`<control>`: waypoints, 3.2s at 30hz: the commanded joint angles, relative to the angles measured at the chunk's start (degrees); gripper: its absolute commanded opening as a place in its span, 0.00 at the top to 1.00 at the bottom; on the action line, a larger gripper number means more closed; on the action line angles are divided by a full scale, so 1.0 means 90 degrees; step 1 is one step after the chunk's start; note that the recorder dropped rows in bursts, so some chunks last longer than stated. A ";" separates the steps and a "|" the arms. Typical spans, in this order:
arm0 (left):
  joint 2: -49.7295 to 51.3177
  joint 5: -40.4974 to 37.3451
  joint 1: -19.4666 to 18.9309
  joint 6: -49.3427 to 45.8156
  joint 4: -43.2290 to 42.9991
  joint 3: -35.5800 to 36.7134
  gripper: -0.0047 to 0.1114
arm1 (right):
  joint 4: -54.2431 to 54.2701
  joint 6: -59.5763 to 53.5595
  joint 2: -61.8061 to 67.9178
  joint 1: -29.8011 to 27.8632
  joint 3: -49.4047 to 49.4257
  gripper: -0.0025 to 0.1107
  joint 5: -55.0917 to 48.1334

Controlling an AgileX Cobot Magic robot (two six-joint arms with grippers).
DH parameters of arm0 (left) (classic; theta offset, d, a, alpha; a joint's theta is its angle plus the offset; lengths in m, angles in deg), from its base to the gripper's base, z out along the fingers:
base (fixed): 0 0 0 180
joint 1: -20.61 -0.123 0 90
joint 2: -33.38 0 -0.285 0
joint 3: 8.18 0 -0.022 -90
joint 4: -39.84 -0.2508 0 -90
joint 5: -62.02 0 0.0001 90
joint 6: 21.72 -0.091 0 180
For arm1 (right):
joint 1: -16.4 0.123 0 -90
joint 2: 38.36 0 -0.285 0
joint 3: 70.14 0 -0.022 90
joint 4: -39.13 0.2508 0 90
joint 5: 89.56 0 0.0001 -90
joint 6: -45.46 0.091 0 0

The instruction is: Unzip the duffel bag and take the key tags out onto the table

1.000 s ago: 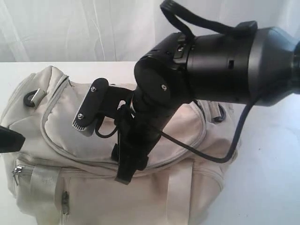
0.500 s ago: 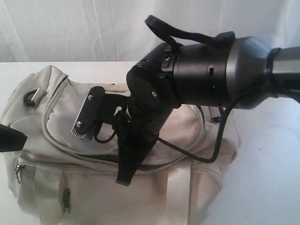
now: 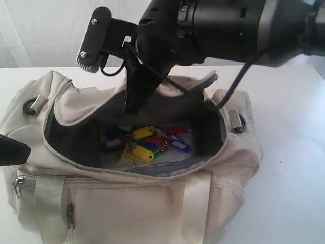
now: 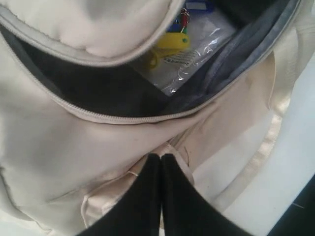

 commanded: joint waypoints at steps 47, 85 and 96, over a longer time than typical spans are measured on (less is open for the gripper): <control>-0.0049 -0.0259 -0.0009 -0.0157 0.0320 0.0033 0.96 | 0.4967 -0.2466 0.1365 -0.2179 -0.3143 0.98 -0.3261; 0.0465 0.1883 -0.0009 -0.7007 0.3767 0.0033 0.66 | 0.3621 -0.0270 0.1390 -0.2573 -0.3143 0.98 -0.1093; 0.2216 0.2872 0.0919 -0.9821 0.3802 0.0033 0.40 | 0.4422 -0.0580 0.0280 -0.2573 -0.2127 0.98 -0.1883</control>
